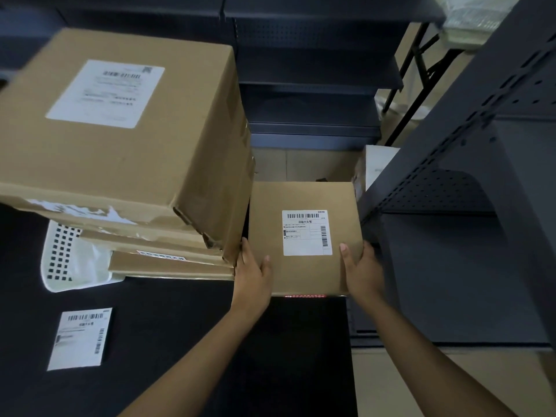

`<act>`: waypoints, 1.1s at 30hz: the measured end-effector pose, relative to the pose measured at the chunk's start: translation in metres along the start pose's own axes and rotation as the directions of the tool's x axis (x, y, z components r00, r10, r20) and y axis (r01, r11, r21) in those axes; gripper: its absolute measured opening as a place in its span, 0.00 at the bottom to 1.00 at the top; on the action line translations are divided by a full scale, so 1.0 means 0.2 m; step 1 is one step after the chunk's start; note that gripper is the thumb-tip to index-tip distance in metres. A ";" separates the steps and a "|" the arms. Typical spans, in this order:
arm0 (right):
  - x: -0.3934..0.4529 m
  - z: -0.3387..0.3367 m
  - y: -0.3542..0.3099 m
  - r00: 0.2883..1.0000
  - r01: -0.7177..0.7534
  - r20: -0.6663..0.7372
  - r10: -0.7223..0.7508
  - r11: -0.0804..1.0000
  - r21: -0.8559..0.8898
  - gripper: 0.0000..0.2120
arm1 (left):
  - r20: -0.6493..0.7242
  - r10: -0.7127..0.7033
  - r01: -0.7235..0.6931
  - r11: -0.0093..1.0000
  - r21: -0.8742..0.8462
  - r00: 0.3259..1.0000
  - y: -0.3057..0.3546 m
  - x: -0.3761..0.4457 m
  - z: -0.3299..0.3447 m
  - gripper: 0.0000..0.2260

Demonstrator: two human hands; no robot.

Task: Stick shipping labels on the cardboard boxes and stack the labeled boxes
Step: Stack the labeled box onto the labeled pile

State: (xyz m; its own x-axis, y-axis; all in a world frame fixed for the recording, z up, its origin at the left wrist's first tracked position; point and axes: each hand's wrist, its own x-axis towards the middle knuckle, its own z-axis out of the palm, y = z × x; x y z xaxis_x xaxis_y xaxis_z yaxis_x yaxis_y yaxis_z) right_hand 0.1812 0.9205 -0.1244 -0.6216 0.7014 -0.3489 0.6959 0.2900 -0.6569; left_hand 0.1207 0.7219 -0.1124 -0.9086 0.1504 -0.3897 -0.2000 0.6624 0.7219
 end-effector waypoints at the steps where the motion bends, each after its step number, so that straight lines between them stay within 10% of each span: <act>1: 0.00 0.00 0.01 1.000 -0.005 0.003 0.005 1.000 -0.003 0.28 | 0.004 0.020 -0.020 1.000 0.012 1.000 0.00 -0.02 0.00 0.30; 8: -0.06 -0.06 -0.03 0.999 -0.018 0.028 0.020 0.997 -0.077 0.32 | 0.032 0.265 -0.267 0.958 0.101 0.964 -0.02 -0.30 -0.04 0.28; 15: -0.33 -0.07 -0.07 0.973 0.191 -0.102 -0.207 0.970 -0.149 0.16 | 0.133 0.388 -0.403 0.908 0.118 0.912 -0.14 -0.38 -0.18 0.18; 33: -1.36 0.44 -0.22 0.877 0.458 0.213 -0.430 0.883 -0.101 0.15 | -0.090 0.156 -0.149 0.986 0.081 0.984 -0.79 -0.86 -0.91 0.13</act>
State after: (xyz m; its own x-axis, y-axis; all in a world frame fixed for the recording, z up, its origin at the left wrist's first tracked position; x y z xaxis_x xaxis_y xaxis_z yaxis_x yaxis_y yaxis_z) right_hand 0.2882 0.6588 -0.0588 -0.9213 0.3516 -0.1663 0.3668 0.6432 -0.6722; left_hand 0.2419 0.4588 -0.0556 -0.9579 0.1854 -0.2194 -0.0322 0.6897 0.7233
